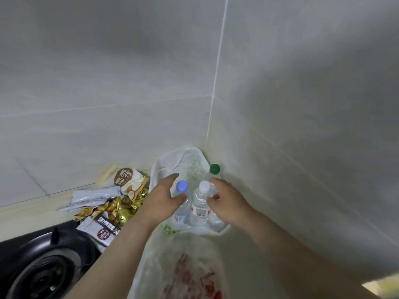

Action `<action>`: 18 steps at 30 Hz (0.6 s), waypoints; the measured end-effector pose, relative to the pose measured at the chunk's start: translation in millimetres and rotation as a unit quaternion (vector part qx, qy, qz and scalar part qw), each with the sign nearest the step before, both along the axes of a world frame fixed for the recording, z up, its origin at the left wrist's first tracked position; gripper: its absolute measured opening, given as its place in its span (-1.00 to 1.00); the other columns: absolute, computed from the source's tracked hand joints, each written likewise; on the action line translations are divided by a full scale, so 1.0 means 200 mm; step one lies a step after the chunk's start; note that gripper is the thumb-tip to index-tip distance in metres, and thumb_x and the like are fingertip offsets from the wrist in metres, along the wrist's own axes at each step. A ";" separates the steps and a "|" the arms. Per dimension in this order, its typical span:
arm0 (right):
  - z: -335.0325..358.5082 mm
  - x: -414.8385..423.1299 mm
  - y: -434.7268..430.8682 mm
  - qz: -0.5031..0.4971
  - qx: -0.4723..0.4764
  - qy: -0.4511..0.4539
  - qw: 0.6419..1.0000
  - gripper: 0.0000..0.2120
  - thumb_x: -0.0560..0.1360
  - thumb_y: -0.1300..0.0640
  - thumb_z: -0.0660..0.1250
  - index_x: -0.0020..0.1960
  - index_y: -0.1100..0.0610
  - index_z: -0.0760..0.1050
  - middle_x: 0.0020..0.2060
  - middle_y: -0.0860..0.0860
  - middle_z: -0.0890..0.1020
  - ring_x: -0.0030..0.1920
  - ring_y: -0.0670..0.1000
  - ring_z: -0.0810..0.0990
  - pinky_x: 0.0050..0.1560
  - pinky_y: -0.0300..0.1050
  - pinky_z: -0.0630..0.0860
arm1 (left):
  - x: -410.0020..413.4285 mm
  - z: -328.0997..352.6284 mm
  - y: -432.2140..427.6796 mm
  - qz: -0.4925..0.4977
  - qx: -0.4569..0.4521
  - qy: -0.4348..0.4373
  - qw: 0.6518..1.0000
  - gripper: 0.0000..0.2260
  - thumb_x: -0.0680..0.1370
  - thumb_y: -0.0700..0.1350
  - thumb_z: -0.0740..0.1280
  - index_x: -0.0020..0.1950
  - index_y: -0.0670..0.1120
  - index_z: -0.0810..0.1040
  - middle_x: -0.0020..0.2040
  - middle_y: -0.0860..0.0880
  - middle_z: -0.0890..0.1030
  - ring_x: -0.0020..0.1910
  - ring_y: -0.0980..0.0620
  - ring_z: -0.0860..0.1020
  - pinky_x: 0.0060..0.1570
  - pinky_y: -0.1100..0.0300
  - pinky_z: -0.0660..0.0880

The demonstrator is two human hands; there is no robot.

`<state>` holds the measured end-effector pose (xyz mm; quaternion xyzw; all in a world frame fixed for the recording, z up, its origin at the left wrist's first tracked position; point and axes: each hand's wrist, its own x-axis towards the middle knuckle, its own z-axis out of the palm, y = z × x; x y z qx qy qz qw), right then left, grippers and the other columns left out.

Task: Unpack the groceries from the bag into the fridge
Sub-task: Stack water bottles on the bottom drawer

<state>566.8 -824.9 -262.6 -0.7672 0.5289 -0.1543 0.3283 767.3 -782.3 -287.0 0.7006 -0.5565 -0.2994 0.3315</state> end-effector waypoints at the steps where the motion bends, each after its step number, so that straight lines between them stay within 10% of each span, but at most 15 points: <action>1: -0.01 0.01 -0.02 0.000 0.000 0.008 1.000 -0.56 0.54 0.14 0.28 0.41 0.05 0.36 0.01 -0.03 0.55 -0.06 0.03 0.59 0.11 -0.12 0.50 | 0.00 -0.01 -0.03 -0.009 0.005 -0.001 1.000 -0.43 0.51 0.03 0.40 0.49 0.07 0.32 0.43 0.08 0.42 0.38 0.06 0.40 0.36 0.07 0.37; 9: -0.11 0.05 -0.13 -0.009 0.002 0.037 0.999 -0.58 0.51 0.05 0.32 0.36 0.02 0.43 0.15 -0.01 0.61 0.06 0.03 0.58 0.12 -0.07 0.52 | 0.01 -0.09 -0.15 -0.047 0.013 0.000 0.999 -0.67 0.49 -0.09 0.44 0.23 0.08 0.50 0.07 0.12 0.56 0.03 0.08 0.53 -0.15 0.46 0.34; 18: -0.19 0.12 -0.14 -0.061 -0.014 -0.032 0.998 -0.85 0.51 0.01 0.37 -0.04 0.06 0.48 -0.23 -0.08 0.56 -0.25 -0.06 0.54 -0.18 -0.09 0.53 | 0.04 -0.12 -0.15 -0.042 -0.045 0.029 0.998 -0.89 0.42 -0.17 0.51 -0.15 -0.01 0.62 -0.21 0.03 0.63 -0.27 0.18 0.51 -0.26 0.31 0.44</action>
